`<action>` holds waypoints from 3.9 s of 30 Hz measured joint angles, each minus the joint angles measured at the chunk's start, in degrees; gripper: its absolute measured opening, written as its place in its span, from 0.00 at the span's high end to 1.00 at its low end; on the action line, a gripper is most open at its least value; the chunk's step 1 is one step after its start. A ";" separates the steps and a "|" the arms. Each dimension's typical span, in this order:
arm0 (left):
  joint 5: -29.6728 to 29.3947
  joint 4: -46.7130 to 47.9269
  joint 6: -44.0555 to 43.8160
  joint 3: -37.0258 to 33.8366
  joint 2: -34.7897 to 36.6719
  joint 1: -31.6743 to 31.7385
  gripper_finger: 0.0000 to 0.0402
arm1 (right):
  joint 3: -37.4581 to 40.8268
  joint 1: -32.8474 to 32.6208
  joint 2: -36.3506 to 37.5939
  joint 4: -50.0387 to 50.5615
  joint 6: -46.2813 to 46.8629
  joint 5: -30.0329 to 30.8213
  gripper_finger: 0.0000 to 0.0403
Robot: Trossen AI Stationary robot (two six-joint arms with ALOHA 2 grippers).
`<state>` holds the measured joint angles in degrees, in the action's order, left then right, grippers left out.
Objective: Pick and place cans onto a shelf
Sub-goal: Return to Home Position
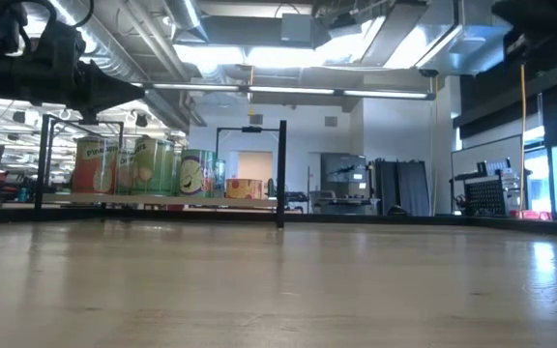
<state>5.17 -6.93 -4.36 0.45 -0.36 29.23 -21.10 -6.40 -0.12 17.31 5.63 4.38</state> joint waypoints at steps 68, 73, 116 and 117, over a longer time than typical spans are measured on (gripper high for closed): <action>-4.20 4.95 5.53 -0.02 0.00 -0.02 1.00 | 20.63 0.01 -0.15 -19.59 -4.61 0.51 0.94; -4.22 4.85 5.53 -0.02 0.00 0.00 1.00 | 20.63 0.01 -0.15 -19.57 -4.61 0.51 0.94; -4.28 4.76 5.44 -0.02 0.00 0.00 1.00 | 20.63 0.01 -0.17 -19.57 -4.63 0.53 0.94; -4.27 4.76 5.45 -0.02 0.00 -0.01 1.00 | 20.62 0.01 -0.17 -19.59 -4.63 0.53 0.94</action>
<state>0.89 -2.17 1.09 0.43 -0.36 29.22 -0.48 -6.39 -0.30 -2.28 0.99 4.91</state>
